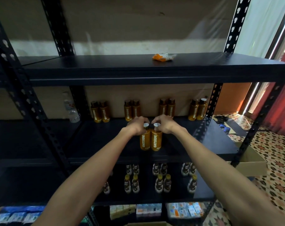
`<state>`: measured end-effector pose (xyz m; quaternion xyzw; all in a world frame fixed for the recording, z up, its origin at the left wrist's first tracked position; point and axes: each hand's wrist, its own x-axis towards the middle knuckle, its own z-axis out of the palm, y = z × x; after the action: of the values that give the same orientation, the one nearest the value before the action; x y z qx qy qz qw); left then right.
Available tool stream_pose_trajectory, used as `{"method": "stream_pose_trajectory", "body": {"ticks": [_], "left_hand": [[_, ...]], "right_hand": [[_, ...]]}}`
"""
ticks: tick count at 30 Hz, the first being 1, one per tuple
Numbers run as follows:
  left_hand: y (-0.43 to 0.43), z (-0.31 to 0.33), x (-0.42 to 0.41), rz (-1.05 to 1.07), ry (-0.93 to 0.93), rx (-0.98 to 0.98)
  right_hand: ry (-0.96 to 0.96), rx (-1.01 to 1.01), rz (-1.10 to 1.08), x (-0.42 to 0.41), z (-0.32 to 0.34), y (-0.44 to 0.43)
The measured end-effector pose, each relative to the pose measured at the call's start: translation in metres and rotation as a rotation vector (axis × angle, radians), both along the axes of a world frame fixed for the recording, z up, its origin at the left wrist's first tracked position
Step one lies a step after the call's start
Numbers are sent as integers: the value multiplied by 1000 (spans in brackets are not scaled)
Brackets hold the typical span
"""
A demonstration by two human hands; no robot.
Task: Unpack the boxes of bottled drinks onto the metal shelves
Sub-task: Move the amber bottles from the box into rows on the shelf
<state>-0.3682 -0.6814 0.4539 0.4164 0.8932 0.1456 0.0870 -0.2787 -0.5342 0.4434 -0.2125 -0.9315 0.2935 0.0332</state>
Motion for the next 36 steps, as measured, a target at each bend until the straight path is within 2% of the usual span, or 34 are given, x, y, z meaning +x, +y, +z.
{"method": "stream_pose_trajectory", "body": {"ticks": [4,8,10,12,13,15,17,19,21,26,33,36], "left_hand": [[0,-4,1,1,-39,47],[-6,-14,-2,47,-188,182],[-10,-23,0,102,-275,332],[-13,-36,5,208,-372,486],[-13,-44,8,265,-404,527],[-13,-61,12,335,-440,533],[-11,-72,16,340,-476,555],[-10,-78,17,347,-490,615],[-11,-82,14,358,-491,658],[-28,-88,-7,409,-514,716],[-78,-84,-59,496,-357,670],[-107,-86,-83,530,-347,662]], "right_hand": [[83,-56,14,8,-5,1],[107,-104,29,13,-6,-1],[173,-239,29,20,-11,-1],[301,-384,-67,31,-23,-1],[355,-438,-133,36,-32,0],[337,-514,-216,44,-55,-4],[251,-510,-200,47,-76,-10],[265,-475,-198,45,-89,-16],[285,-430,-216,40,-91,-19],[188,-349,-192,10,-88,-25],[140,-305,-20,-56,-81,-66],[144,-299,25,-85,-81,-90]]}}
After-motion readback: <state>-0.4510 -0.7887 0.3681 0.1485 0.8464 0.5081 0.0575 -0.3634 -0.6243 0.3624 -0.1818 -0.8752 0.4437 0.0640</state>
